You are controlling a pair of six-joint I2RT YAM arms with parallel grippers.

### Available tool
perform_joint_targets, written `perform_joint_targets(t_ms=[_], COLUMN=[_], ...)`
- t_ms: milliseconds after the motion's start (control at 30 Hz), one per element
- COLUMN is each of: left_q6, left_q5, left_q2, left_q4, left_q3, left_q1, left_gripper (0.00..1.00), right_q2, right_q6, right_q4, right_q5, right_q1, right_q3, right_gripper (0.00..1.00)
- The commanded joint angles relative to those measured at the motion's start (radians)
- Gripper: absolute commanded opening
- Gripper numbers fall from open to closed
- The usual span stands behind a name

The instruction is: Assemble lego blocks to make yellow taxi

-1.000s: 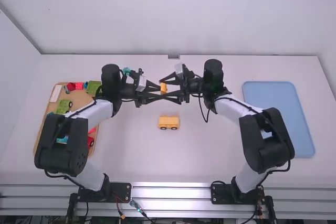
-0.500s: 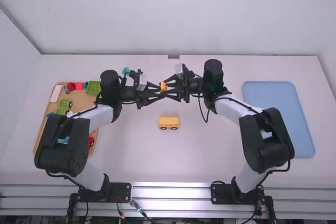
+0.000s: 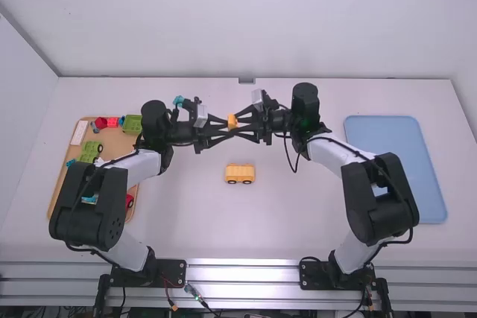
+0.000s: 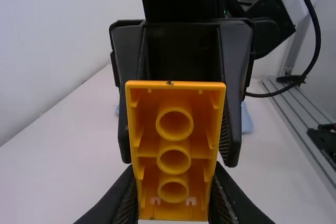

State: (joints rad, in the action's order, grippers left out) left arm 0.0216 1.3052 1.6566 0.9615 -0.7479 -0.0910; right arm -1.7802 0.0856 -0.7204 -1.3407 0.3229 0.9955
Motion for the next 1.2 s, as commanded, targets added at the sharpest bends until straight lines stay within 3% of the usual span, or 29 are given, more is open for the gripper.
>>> perform_joint_targets(t_ms=[0, 133, 300, 500, 1167], left_q6=[-0.035, -0.033, -0.033, -0.032, 0.011], left_q5=[-0.013, -0.005, -0.005, -0.006, -0.008], left_q2=[-0.011, -0.011, -0.011, -0.011, -0.011], left_q4=[0.018, 0.015, 0.012, 0.005, -0.018], left_q3=[0.000, 0.000, 0.002, 0.016, 0.020], left_q1=[0.006, 0.006, 0.006, 0.006, 0.005], left_gripper=[0.02, 0.02, 0.02, 0.02, 0.02], right_q2=[-0.013, -0.013, -0.013, -0.013, -0.013], right_q6=[0.001, 0.040, 0.046, 0.046, 0.046], right_q4=[0.002, 0.002, 0.002, -0.001, -0.001], right_q5=[-0.029, -0.055, -0.058, -0.058, -0.047], right_q1=[-0.002, -0.003, -0.002, -0.002, 0.014], right_q3=[0.019, 0.019, 0.019, 0.019, 0.019], right_gripper=[0.39, 0.34, 0.44, 0.44, 0.35])
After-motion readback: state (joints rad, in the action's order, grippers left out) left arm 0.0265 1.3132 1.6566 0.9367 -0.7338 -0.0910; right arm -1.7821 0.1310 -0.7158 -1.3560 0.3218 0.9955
